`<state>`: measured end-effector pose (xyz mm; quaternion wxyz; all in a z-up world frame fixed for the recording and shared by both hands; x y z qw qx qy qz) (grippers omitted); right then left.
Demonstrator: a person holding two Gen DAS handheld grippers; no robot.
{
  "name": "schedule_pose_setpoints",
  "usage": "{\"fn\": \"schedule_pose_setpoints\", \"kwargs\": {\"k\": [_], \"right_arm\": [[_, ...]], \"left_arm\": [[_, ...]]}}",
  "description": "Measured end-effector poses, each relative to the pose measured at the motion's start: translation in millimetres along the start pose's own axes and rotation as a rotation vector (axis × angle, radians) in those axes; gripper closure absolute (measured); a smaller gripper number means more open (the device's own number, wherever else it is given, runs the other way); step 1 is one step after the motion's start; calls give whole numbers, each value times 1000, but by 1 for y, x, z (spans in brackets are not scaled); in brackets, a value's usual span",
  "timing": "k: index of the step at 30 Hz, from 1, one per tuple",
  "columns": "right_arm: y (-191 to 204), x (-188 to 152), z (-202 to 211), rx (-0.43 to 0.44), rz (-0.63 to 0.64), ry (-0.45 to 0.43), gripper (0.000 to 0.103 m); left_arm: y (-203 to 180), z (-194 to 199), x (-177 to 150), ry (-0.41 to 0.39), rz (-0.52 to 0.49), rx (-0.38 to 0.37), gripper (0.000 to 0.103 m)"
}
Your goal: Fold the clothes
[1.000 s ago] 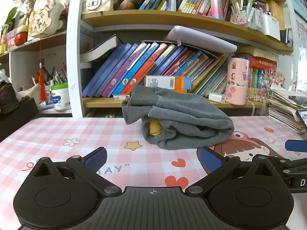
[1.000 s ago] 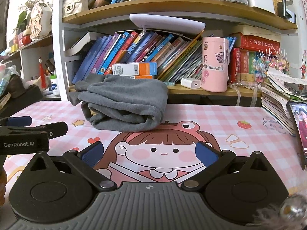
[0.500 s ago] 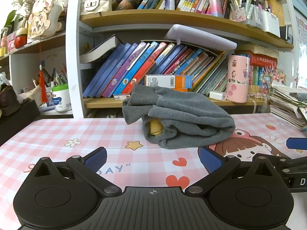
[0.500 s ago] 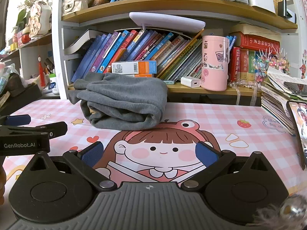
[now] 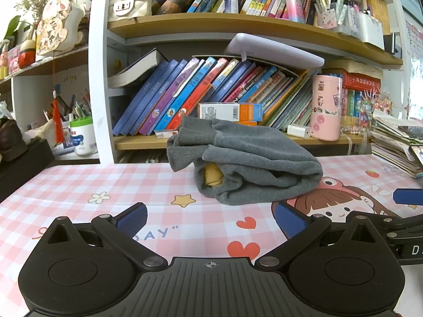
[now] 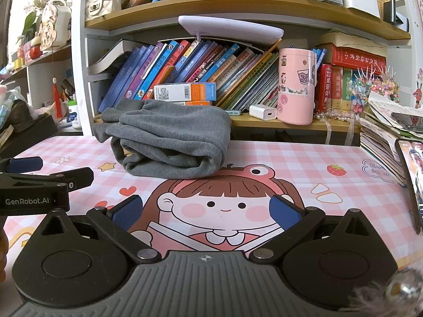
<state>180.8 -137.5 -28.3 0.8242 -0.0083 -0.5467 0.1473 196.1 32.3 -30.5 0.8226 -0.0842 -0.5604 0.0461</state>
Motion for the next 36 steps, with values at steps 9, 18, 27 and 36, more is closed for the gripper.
{"fn": "schedule_pose_setpoints", "kwargs": {"k": [9, 18, 27, 36], "right_arm": [[0, -1, -1, 1, 1, 3, 0], [0, -1, -1, 2, 2, 5, 0], [0, 0, -1, 1, 2, 7, 0], [0, -1, -1, 1, 3, 8, 0]], "left_arm": [[0, 0, 0, 0, 0, 1, 0], [0, 0, -2, 9, 3, 3, 0], [0, -1, -3, 16, 5, 5, 0], [0, -1, -3, 17, 4, 4, 0]]}}
Point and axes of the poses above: each gripper's, at about its wrist camera, not at the fingertips, and z roughly against the way its jaws point, y to its left, x to its top, the point moved 10 cm from there along -z, roughly the way its jaws point, and after that the axes turned 14 degrees about z, right-handed, at the moved point
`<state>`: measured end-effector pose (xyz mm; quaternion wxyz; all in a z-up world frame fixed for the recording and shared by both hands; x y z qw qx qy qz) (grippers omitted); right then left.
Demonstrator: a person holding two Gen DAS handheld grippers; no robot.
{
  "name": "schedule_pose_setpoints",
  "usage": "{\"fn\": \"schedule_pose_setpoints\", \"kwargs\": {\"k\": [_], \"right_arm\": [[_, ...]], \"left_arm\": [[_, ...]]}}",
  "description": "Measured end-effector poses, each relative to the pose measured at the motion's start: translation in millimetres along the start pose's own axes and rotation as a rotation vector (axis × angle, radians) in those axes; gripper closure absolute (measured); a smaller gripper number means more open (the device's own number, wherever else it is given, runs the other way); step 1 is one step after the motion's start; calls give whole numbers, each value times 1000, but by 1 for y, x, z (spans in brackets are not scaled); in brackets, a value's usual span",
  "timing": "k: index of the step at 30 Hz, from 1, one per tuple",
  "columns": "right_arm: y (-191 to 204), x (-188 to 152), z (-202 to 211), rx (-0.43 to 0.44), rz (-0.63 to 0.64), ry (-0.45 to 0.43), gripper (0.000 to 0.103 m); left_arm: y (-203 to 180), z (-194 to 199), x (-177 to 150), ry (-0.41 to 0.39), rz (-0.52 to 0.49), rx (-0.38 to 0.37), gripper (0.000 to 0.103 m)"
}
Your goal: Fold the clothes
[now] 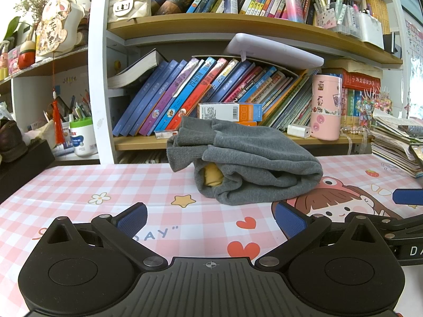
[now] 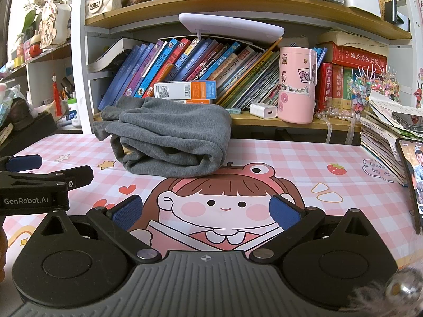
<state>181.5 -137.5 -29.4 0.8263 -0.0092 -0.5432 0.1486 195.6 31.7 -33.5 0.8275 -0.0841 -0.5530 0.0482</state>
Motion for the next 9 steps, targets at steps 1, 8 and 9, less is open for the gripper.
{"fn": "schedule_pose_setpoints", "kwargs": {"k": [1, 8, 9], "right_arm": [[0, 0, 0, 0, 0, 0, 0], [0, 0, -1, 1, 1, 3, 0], [0, 0, -1, 1, 1, 3, 0]], "left_arm": [[0, 0, 0, 0, -1, -2, 0], [-1, 1, 0, -7, -4, -3, 0], [-1, 1, 0, -8, -4, -4, 0]]}}
Point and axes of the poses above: each gripper's, at about its wrist camera, not at the fingertips, and z roughly against the way its jaws point, y to its left, x to its top, the point moved 10 cm from there along -z, roughly the way its jaws point, and after that the axes turned 14 degrees about z, right-handed, at the moved point
